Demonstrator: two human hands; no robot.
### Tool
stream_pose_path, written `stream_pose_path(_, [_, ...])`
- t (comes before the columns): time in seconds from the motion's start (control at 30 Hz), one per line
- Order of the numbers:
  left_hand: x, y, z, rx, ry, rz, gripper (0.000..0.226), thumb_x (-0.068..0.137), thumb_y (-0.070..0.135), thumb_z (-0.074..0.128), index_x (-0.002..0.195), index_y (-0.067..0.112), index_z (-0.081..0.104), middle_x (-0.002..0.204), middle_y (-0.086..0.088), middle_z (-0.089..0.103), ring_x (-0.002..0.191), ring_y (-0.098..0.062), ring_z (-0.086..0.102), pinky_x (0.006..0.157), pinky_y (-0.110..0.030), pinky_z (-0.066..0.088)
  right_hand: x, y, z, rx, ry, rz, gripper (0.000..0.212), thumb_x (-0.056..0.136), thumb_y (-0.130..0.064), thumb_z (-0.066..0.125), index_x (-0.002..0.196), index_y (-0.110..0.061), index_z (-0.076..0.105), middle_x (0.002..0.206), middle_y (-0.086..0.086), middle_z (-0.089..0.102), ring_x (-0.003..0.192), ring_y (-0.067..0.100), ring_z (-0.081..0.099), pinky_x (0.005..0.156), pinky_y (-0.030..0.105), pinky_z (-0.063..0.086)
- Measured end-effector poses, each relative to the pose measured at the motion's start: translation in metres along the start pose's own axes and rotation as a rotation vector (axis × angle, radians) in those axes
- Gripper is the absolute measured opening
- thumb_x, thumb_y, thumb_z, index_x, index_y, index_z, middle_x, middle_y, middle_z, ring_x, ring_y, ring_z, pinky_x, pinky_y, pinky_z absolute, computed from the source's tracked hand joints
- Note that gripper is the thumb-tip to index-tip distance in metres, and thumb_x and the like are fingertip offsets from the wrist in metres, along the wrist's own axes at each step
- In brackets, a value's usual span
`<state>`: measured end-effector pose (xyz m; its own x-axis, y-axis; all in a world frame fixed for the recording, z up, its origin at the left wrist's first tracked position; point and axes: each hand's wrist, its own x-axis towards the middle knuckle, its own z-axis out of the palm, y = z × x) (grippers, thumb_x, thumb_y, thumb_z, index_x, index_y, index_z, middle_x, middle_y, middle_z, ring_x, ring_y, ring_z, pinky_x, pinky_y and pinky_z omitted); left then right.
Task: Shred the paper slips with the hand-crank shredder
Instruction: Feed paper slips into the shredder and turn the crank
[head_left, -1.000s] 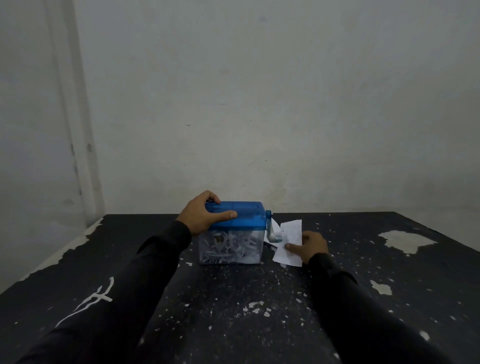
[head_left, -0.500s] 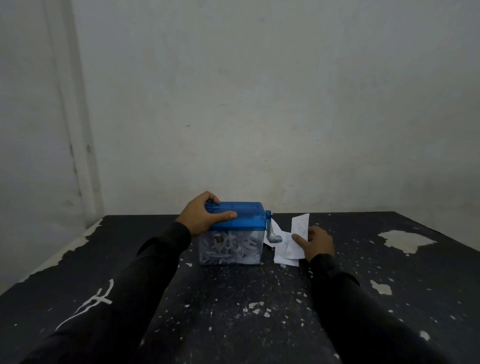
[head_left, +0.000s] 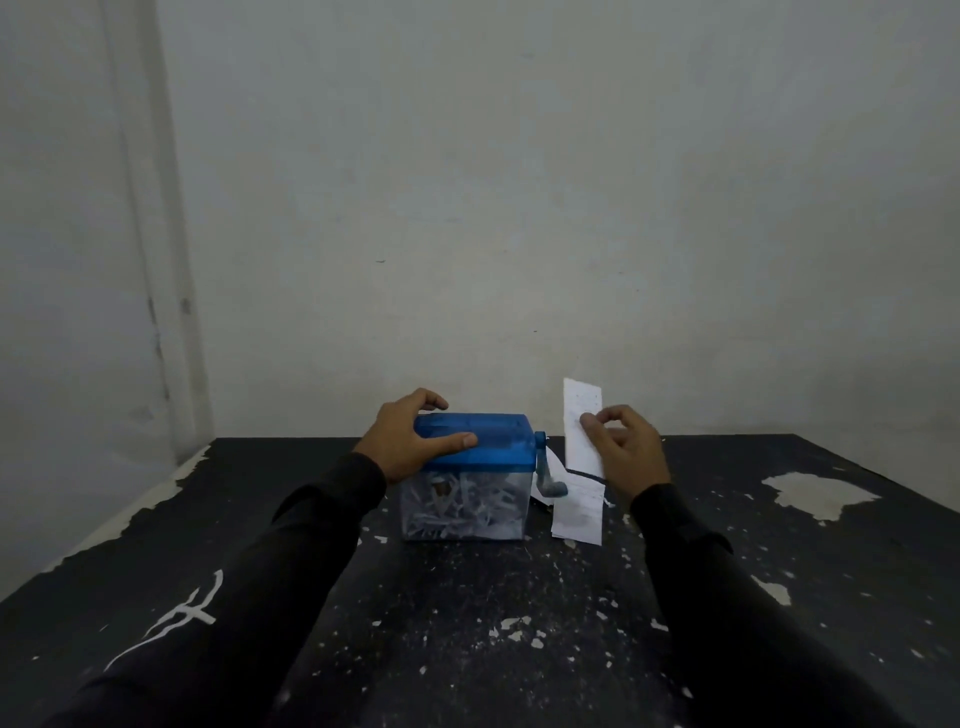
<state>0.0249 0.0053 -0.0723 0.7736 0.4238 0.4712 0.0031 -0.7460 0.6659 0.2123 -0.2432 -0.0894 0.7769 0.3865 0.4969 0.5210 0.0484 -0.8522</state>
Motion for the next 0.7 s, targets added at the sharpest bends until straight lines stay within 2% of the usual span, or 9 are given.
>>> stream_pose_path(0.1, [0.002, 0.003, -0.003, 0.096, -0.002, 0.056, 0.07, 0.063, 0.085, 0.073, 0.117, 0.044, 0.053, 0.125, 0.007, 0.061, 0.12, -0.013, 0.055, 0.097, -0.037, 0.049, 0.006, -0.019, 0.012, 0.048, -0.078, -0.053, 0.014, 0.099, -0.02, 0.064, 0.091, -0.008, 0.065, 0.082, 0.014, 0.067, 0.066, 0.012, 0.064, 0.052, 0.035, 0.056])
stream_pose_path(0.17, [0.002, 0.012, -0.004, 0.071, -0.015, 0.08, 0.058, 0.074, 0.07, 0.077, 0.118, 0.042, 0.054, 0.12, 0.007, 0.064, 0.113, -0.009, 0.057, 0.091, -0.031, 0.046, 0.012, -0.029, 0.022, 0.055, -0.145, -0.097, 0.011, 0.101, -0.016, 0.061, 0.096, -0.01, 0.069, 0.086, 0.007, 0.066, 0.07, 0.008, 0.062, 0.057, 0.025, 0.052])
stream_pose_path(0.23, [0.003, 0.023, -0.004, -0.059, -0.014, 0.076, 0.044, 0.083, 0.062, 0.074, 0.117, 0.039, 0.058, 0.112, 0.005, 0.069, 0.107, -0.01, 0.061, 0.086, -0.028, 0.045, 0.018, -0.041, 0.033, 0.033, -0.229, -0.131, 0.011, 0.101, -0.01, 0.058, 0.105, -0.01, 0.069, 0.089, 0.005, 0.064, 0.072, 0.007, 0.06, 0.061, 0.019, 0.049])
stream_pose_path(0.3, [0.005, 0.032, -0.006, -0.223, -0.003, 0.069, 0.039, 0.084, 0.059, 0.068, 0.116, 0.036, 0.062, 0.104, -0.003, 0.074, 0.103, -0.017, 0.067, 0.088, -0.03, 0.051, 0.024, -0.053, 0.046, 0.016, -0.309, -0.137, 0.018, 0.099, -0.002, 0.056, 0.114, -0.008, 0.066, 0.089, 0.005, 0.06, 0.071, 0.007, 0.059, 0.065, 0.019, 0.047])
stream_pose_path(0.37, [0.007, 0.039, -0.01, -0.297, -0.013, 0.06, 0.027, 0.093, 0.039, 0.07, 0.117, 0.028, 0.066, 0.101, -0.008, 0.076, 0.099, -0.02, 0.07, 0.09, -0.03, 0.053, 0.029, -0.066, 0.061, -0.006, -0.383, -0.141, 0.028, 0.095, 0.004, 0.057, 0.12, -0.007, 0.064, 0.094, 0.003, 0.06, 0.078, 0.014, 0.059, 0.07, 0.023, 0.048])
stream_pose_path(0.47, [0.011, 0.042, -0.013, -0.266, -0.01, 0.07, 0.021, 0.095, 0.008, 0.07, 0.115, 0.015, 0.072, 0.103, -0.002, 0.075, 0.092, -0.005, 0.071, 0.081, -0.016, 0.053, 0.035, -0.077, 0.082, -0.109, -0.461, -0.224, 0.033, 0.09, 0.007, 0.061, 0.12, -0.006, 0.063, 0.104, 0.006, 0.063, 0.08, 0.015, 0.059, 0.073, 0.02, 0.051])
stream_pose_path(0.57, [0.015, 0.036, -0.014, -0.242, 0.08, 0.04, 0.015, 0.095, 0.007, 0.069, 0.105, 0.017, 0.076, 0.099, 0.002, 0.076, 0.087, -0.002, 0.07, 0.079, -0.014, 0.05, 0.038, -0.08, 0.094, -0.193, -0.476, -0.277, 0.034, 0.089, 0.003, 0.066, 0.122, -0.006, 0.062, 0.109, 0.001, 0.061, 0.08, 0.005, 0.057, 0.072, 0.01, 0.048])
stream_pose_path(0.63, [0.016, 0.03, -0.017, -0.253, 0.135, 0.002, 0.014, 0.095, 0.011, 0.07, 0.106, 0.018, 0.075, 0.097, 0.0, 0.076, 0.088, -0.006, 0.07, 0.076, -0.014, 0.051, 0.04, -0.077, 0.096, -0.2, -0.473, -0.287, 0.036, 0.089, 0.004, 0.066, 0.123, -0.006, 0.06, 0.11, 0.003, 0.062, 0.081, 0.004, 0.058, 0.073, 0.012, 0.049])
stream_pose_path(0.7, [0.015, 0.025, -0.018, -0.275, 0.155, -0.036, 0.022, 0.092, 0.008, 0.073, 0.112, 0.019, 0.069, 0.087, -0.004, 0.076, 0.082, -0.011, 0.072, 0.073, -0.018, 0.053, 0.042, -0.073, 0.096, -0.226, -0.494, -0.281, 0.04, 0.09, 0.003, 0.065, 0.125, -0.012, 0.055, 0.107, 0.003, 0.063, 0.079, 0.009, 0.06, 0.075, 0.019, 0.051])
